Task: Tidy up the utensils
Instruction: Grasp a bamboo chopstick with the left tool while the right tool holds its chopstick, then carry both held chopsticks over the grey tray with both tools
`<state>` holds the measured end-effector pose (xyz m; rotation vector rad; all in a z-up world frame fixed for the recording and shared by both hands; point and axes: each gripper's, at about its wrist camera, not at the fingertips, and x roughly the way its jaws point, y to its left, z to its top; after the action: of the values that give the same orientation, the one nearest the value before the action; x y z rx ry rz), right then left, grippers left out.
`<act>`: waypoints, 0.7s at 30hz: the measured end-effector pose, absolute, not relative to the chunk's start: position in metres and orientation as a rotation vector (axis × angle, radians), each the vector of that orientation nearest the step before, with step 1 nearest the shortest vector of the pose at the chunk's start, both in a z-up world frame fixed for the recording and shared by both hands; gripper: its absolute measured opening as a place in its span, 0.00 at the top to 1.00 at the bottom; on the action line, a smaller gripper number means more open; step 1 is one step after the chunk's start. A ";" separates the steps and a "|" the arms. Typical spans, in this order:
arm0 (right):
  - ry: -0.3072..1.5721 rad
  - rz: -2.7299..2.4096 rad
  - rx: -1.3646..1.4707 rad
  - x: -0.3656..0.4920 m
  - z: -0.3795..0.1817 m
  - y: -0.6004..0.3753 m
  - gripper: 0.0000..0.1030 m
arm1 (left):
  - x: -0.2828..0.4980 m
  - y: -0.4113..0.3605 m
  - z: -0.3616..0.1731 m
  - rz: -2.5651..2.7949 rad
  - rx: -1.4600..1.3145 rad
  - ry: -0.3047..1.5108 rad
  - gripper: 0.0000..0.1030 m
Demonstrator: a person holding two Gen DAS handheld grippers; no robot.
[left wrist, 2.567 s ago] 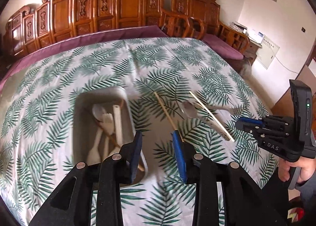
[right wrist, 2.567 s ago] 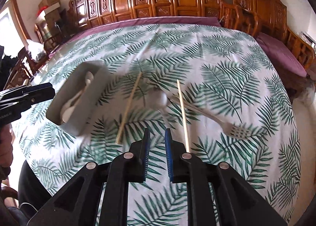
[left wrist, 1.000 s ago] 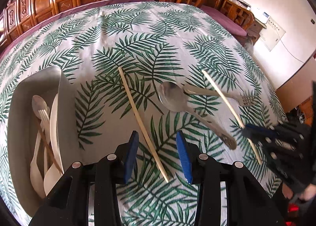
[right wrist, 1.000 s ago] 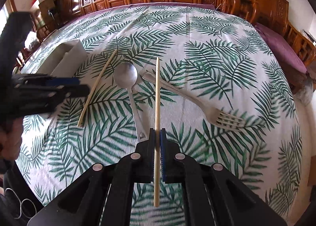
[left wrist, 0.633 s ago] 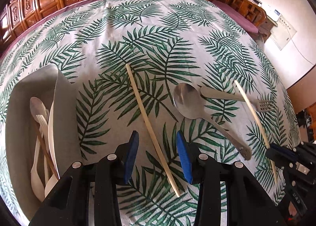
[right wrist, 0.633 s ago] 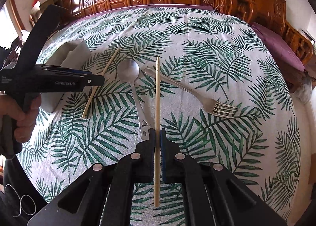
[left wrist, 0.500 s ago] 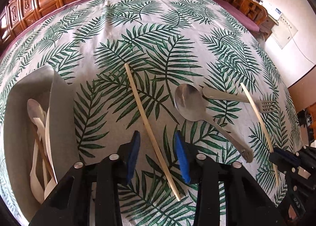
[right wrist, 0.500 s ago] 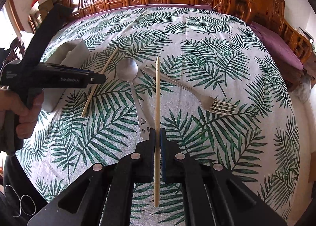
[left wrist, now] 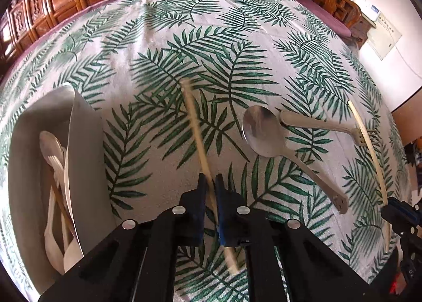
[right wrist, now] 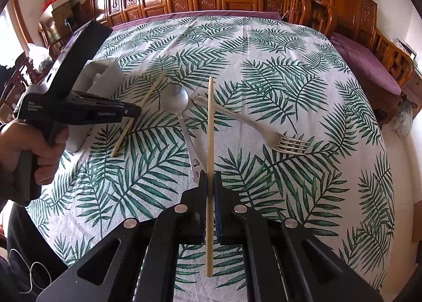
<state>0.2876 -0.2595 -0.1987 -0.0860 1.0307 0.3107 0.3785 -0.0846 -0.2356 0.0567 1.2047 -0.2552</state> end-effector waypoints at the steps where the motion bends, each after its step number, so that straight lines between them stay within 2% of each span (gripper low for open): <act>1: 1.029 0.311 -0.086 0.287 -0.198 -0.259 0.94 | 0.376 -0.084 -0.235 -0.262 0.059 1.205 0.96; 21: 0.964 0.330 -0.067 0.279 -0.163 -0.235 0.94 | 0.302 -0.060 -0.155 -0.355 0.002 1.017 0.96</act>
<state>0.2790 -0.2351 -0.1632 -0.0674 0.9643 0.3297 0.3017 -0.0599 -0.1552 0.0018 1.0168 -0.3547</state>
